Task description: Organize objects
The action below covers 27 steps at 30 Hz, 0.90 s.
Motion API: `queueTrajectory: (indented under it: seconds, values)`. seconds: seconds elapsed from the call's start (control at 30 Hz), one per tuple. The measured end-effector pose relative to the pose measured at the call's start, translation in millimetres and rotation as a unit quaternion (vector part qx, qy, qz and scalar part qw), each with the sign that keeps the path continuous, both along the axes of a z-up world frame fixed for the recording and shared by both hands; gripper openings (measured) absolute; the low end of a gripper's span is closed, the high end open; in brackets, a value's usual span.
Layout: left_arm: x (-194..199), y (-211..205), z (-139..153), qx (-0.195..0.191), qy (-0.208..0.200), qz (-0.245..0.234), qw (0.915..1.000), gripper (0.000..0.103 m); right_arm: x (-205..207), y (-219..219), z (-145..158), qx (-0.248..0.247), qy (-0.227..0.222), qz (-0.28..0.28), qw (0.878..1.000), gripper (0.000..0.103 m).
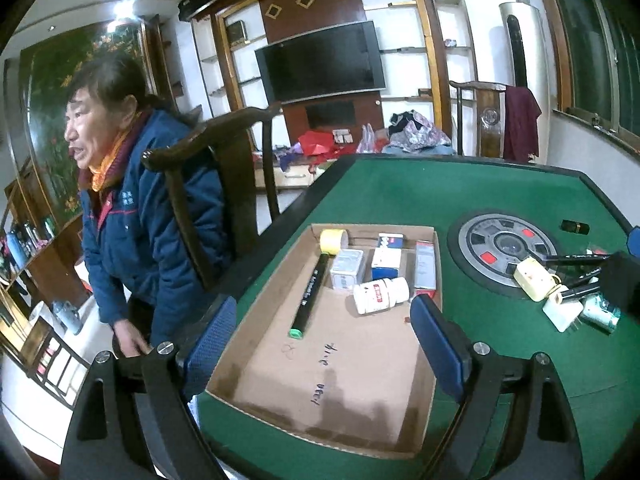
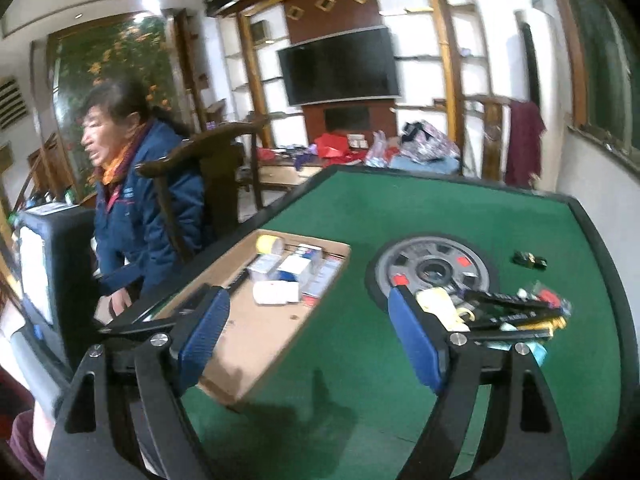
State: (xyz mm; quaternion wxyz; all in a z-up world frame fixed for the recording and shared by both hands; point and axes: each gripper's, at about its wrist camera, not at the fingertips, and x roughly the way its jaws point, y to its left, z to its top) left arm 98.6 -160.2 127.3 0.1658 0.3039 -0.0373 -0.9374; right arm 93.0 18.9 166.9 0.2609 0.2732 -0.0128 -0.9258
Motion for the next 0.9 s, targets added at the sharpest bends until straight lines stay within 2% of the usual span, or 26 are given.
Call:
queueTrajectory:
  seconds: [0.13, 0.2, 0.3, 0.47, 0.57, 0.67, 0.77, 0.9]
  values:
    - [-12, 6, -6, 0.061, -0.030, -0.044, 0.9967, 0.085, -24, 43, -11, -0.013, -0.018, -0.052, 0.998, 0.082]
    - [-21, 12, -12, 0.104, -0.050, -0.072, 0.9908, 0.085, -36, 66, -18, 0.002, -0.012, -0.092, 0.996, 0.082]
    - [-35, 28, -24, 0.138, -0.081, -0.099, 0.9822, 0.085, -56, 99, -29, 0.025, -0.008, -0.144, 0.989, 0.082]
    - [-56, 67, -40, 0.156, -0.113, -0.138, 0.9716, 0.085, -87, 160, -43, 0.006, -0.024, -0.218, 0.976, 0.082]
    - [-79, 90, -47, 0.171, -0.132, -0.168, 0.9618, 0.085, -93, 193, -52, -0.028, -0.035, -0.245, 0.968, 0.082]
    - [-115, 110, -53, 0.198, -0.147, -0.160, 0.9558, 0.085, -94, 218, -64, -0.064, -0.053, -0.265, 0.961, 0.082]
    - [-147, 126, -61, 0.211, -0.153, -0.144, 0.9547, 0.085, -101, 234, -72, -0.090, -0.084, -0.272, 0.954, 0.082]
    - [-185, 151, -80, 0.210, -0.176, -0.122, 0.9539, 0.085, -98, 244, -73, -0.106, -0.092, -0.284, 0.949, 0.082]
